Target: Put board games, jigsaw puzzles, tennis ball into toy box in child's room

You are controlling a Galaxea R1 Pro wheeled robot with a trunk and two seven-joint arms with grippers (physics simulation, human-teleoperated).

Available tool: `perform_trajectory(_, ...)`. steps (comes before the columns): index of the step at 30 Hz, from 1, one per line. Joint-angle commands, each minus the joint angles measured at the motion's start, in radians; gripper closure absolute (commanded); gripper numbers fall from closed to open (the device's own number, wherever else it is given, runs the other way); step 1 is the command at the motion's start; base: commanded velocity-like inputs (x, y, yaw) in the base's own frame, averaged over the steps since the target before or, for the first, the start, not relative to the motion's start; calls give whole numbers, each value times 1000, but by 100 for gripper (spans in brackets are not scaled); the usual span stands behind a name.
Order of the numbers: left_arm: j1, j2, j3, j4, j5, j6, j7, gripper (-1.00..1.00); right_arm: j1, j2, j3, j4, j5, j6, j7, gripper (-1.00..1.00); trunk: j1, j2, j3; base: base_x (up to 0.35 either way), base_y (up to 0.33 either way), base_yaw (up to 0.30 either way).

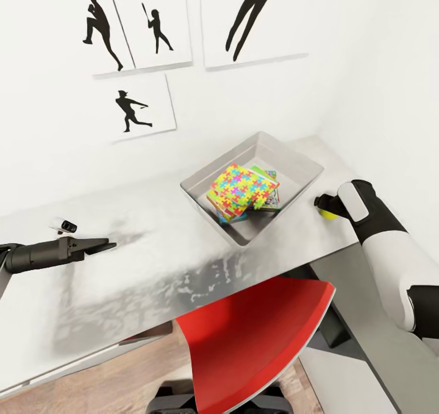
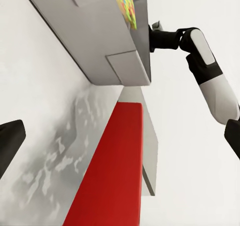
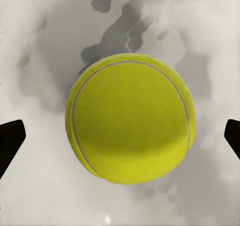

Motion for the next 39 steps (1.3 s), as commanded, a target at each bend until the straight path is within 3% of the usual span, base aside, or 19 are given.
perform_trajectory(1,0,0,0,0,0,11,-4,-100,-2,-1,6,-1,-10,2,-9,-100,1,-2,-2,0,0,0)
perform_trajectory(39,0,0,-2,-1,-2,10,-4,-100,-18,-3,6,3,-12,4,-8,-100,1,-2,-6,0,0,0)
